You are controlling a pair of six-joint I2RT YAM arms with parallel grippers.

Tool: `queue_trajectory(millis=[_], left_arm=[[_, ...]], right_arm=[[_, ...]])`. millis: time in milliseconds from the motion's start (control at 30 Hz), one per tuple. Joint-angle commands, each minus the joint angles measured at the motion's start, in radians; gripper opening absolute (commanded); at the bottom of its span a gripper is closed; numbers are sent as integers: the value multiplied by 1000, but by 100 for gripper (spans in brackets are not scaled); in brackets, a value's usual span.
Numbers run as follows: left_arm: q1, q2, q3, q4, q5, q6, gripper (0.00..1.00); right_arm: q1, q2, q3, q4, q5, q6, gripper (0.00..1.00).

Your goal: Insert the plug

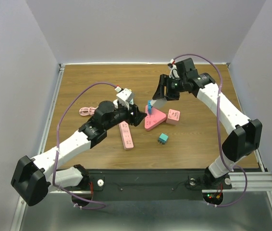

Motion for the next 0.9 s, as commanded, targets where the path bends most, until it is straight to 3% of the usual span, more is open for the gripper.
queue_trajectory(millis=[0, 167, 367, 600, 867], left_arm=[[3, -37, -33, 33, -52, -39, 70], [17, 32, -26, -31, -162, -102, 70], [99, 67, -43, -34, -176, -195, 70], [274, 90, -38, -45, -84, -244, 70], [299, 98, -40, -44, -67, -237, 70]], right_arm=[[9, -69, -1, 70, 165, -11, 0], [113, -121, -171, 133, 340, 48, 0], [237, -161, -298, 222, 561, 113, 0], [320, -89, -291, 259, 702, 130, 0], [331, 10, -234, 259, 785, 86, 1]])
